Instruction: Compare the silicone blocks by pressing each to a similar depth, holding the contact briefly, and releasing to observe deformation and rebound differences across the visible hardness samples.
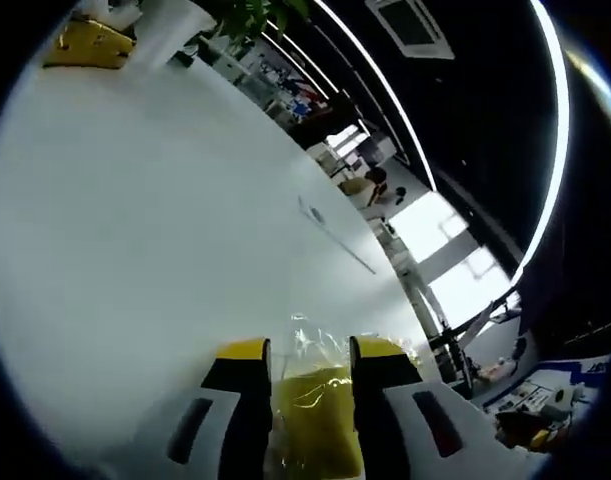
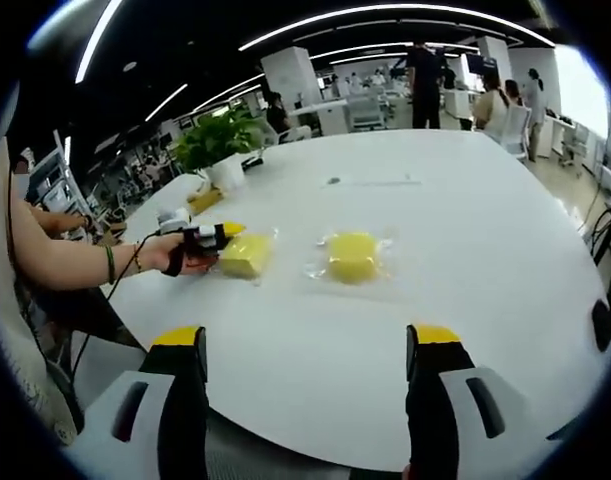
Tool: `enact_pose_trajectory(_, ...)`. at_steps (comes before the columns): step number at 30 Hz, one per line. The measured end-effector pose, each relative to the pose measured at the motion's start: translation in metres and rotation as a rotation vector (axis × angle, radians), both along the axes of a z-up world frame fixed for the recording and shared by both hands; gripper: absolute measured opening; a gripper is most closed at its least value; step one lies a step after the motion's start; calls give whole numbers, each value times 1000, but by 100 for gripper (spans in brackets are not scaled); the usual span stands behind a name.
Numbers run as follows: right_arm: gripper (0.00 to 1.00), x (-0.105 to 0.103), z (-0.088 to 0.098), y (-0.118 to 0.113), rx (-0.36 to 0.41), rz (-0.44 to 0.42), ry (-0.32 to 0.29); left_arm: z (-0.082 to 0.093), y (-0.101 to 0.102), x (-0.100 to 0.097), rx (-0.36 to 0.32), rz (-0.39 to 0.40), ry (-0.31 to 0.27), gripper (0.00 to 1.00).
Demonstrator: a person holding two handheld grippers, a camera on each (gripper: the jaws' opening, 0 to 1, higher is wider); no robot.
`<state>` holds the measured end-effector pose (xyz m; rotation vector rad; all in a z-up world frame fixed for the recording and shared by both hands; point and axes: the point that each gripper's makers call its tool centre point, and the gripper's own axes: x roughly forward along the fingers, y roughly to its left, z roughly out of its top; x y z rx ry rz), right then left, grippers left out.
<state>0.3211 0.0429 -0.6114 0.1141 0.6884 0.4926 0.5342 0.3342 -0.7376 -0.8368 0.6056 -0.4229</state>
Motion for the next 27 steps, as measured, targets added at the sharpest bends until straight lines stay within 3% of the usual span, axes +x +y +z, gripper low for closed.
enact_pose_trajectory(1,77,0,-1,0,-3,-1,3,3,-1,3,-42,16,-3,21)
enact_pose_trajectory(4,77,2,-3,0,-9,1,7,1,3,5,-52,36,6,16)
enact_pose_trajectory(10,77,6,-3,5,-5,9,6,1,5,6,-58,32,-6,9)
enact_pose_trajectory(13,77,6,-4,6,-6,16,8,3,4,4,-58,21,-24,1)
enact_pose_trajectory(19,76,6,-6,9,-6,28,13,8,0,3,-54,0,-44,0)
enact_pose_trajectory(24,76,6,-4,9,-2,27,8,21,-5,3,30,-59,-114,0)
enact_pose_trajectory(27,76,6,-3,8,1,25,4,30,-9,3,106,-87,-120,0)
